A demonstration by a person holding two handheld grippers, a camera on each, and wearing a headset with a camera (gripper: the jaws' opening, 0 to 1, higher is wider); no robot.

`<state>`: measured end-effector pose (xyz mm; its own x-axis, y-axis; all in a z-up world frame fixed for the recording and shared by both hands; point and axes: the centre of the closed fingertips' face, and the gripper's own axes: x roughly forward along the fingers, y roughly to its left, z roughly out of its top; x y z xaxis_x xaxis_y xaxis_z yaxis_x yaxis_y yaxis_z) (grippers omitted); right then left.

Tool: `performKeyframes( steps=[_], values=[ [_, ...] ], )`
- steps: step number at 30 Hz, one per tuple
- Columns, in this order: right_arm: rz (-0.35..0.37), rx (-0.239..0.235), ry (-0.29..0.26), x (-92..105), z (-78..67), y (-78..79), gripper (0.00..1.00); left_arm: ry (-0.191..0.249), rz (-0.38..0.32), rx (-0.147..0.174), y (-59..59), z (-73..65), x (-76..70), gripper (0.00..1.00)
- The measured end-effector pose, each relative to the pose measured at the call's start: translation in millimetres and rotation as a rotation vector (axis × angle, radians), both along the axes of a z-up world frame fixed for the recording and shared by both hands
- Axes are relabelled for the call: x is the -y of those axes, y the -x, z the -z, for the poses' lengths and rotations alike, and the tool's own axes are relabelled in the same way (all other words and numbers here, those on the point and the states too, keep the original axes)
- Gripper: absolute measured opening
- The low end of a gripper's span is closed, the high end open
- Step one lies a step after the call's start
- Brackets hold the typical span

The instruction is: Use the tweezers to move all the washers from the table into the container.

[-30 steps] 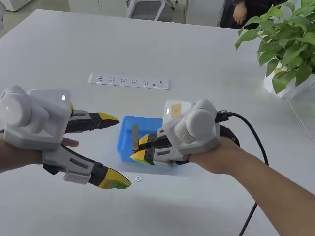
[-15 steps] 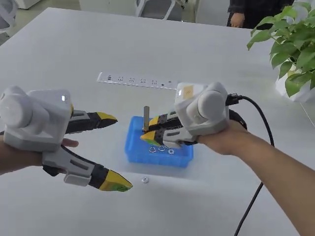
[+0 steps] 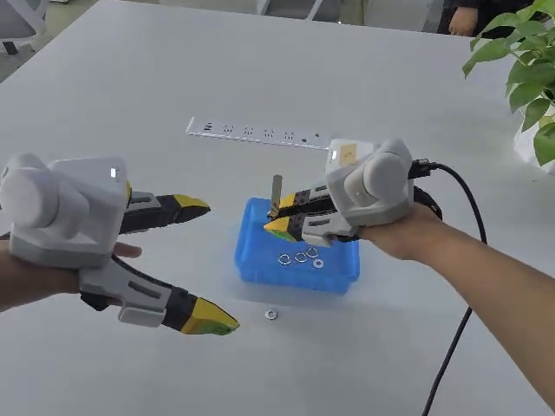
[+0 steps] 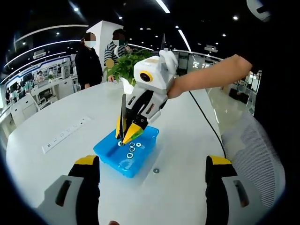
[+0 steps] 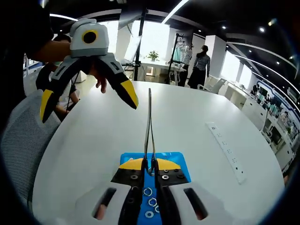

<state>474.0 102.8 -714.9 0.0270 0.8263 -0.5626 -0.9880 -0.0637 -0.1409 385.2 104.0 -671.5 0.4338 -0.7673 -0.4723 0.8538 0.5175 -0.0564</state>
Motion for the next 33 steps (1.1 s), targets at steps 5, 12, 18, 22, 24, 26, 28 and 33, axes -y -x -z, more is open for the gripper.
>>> performKeyframes(
  steps=[5,12,18,22,24,26,28,33],
  values=[
    [0.002,-0.015,-0.004,-3.7,12.1,-6.4,0.09,0.001,-0.002,0.001,-3.3,1.6,-1.5,0.99],
    [0.008,-0.030,0.016,-7.3,32.3,-13.6,0.09,0.002,-0.001,0.003,-10.3,3.8,-3.1,0.98],
    [0.006,-0.052,0.038,-12.8,47.3,-12.3,0.09,-0.009,0.006,0.010,-18.4,5.6,-3.4,0.97],
    [0.005,-0.060,0.049,-15.1,54.0,-10.0,0.09,-0.014,0.017,0.024,-24.0,5.4,-2.7,0.93],
    [0.000,-0.062,0.054,-15.6,56.2,-8.6,0.09,-0.014,0.016,0.028,-28.5,5.7,-2.4,0.93],
    [-0.002,-0.062,0.060,-15.1,59.5,-8.1,0.09,-0.015,0.019,0.028,-31.8,6.3,-1.8,0.92],
    [-0.006,-0.062,0.068,-14.1,61.5,-7.2,0.09,-0.016,0.028,0.030,-34.3,6.2,-0.5,0.90],
    [-0.005,-0.064,0.072,-11.9,64.9,-8.9,0.09,-0.007,0.038,0.042,-43.2,4.9,2.1,0.78]
  ],
)
